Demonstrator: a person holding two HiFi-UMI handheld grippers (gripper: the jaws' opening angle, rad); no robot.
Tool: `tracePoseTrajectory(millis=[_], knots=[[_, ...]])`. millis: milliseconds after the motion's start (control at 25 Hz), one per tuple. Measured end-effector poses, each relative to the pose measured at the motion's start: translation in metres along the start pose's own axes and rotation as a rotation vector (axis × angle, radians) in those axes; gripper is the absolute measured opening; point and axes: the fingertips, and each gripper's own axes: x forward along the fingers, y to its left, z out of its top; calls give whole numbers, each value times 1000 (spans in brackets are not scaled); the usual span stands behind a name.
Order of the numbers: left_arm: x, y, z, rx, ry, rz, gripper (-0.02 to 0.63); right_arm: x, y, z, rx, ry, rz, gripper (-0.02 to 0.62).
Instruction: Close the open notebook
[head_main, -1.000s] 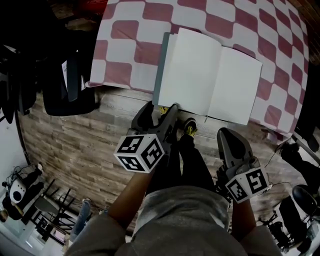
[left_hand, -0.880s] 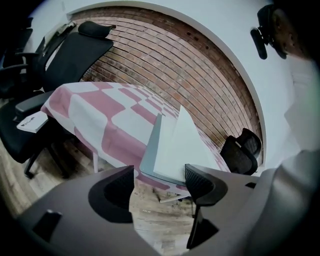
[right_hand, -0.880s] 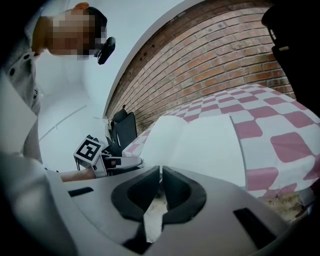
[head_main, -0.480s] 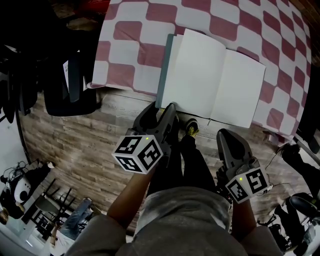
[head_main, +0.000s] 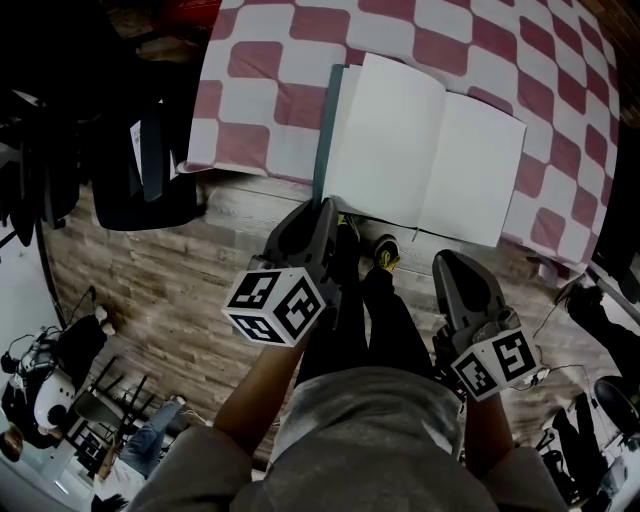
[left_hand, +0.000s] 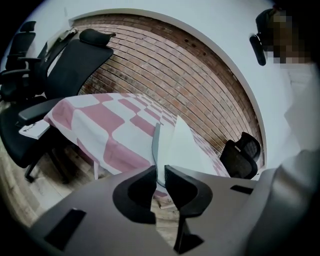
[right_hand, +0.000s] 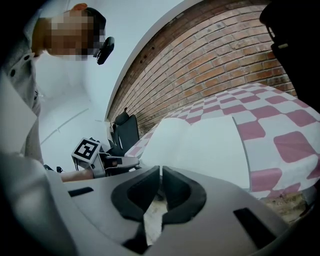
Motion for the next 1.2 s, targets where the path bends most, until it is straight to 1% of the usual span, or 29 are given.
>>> tracePoseTrajectory(millis=[160,400,720,960,1200], knots=[[-7,-8,7,11,-24,-9,55,-6,2,3,0,-19,3,35],[-16,-25,17,59,-47,-19,49,-19,7,13,-10,-55,9,35],[-31,-64,31,146,-79,-58,43,-43,14,32,-35,-125,12,35],[-38,-88,34,203,-87,-76,41,-63,19,39,-56,-162,19,35],[-39,-111,34,254,-75,-103,38,-82,22,47,-72,-195,12,35]])
